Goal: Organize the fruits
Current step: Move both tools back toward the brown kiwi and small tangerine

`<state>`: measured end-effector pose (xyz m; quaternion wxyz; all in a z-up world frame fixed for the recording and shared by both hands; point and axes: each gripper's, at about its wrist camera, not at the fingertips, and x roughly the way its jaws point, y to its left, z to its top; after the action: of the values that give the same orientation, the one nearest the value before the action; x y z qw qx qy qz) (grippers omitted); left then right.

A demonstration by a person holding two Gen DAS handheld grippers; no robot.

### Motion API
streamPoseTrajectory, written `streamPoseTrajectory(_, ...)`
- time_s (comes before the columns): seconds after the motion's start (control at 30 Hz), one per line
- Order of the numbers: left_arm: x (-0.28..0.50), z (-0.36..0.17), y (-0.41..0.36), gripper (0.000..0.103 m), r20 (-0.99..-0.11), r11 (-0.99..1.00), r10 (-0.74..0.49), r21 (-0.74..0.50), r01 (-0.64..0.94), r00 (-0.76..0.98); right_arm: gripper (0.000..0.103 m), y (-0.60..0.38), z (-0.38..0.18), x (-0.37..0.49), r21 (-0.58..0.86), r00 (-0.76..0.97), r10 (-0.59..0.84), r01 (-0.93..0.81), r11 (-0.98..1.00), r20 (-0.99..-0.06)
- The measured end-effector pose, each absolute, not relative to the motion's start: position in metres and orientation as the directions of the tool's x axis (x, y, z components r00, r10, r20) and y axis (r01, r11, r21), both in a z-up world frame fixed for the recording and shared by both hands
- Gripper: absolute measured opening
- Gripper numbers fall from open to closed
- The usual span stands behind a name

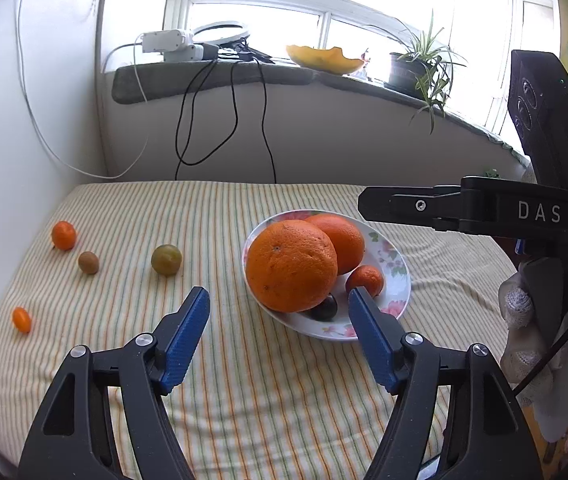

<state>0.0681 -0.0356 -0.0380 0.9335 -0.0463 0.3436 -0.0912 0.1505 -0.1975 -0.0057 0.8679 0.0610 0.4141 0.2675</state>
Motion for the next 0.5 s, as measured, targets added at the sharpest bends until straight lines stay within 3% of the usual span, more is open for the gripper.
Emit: streamPoseTrajectory(0.5, 0.052, -0.034, -0.006, 0.077, -0.622, 0.995, -0.096, -0.067, 0.070, 0.777, 0.078, -0.182, 0.012, 0.128, 0.223, 0.623, 0.486, -0.454, 0.863, -0.613)
